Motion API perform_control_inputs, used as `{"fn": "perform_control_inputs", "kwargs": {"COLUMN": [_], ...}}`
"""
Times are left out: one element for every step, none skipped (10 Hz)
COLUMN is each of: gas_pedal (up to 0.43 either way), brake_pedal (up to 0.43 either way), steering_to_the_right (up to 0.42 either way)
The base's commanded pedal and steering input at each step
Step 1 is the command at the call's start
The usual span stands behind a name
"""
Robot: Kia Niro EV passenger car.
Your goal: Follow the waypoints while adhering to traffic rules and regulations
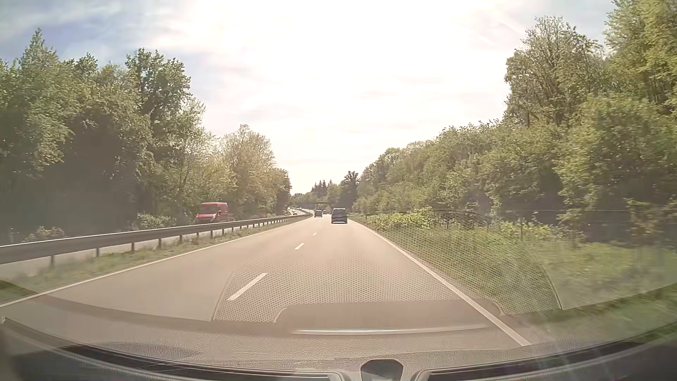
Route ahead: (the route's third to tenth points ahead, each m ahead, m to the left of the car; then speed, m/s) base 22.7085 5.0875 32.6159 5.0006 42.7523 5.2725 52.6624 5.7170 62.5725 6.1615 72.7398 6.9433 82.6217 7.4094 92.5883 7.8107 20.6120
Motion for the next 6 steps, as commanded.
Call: {"fn": "perform_control_inputs", "kwargs": {"gas_pedal": [0.087, 0.087, 0.087, 0.087, 0.087, 0.087], "brake_pedal": [0.0, 0.0, 0.0, 0.0, 0.0, 0.0], "steering_to_the_right": [-0.005, -0.005, -0.005, -0.005, -0.005, -0.005]}}
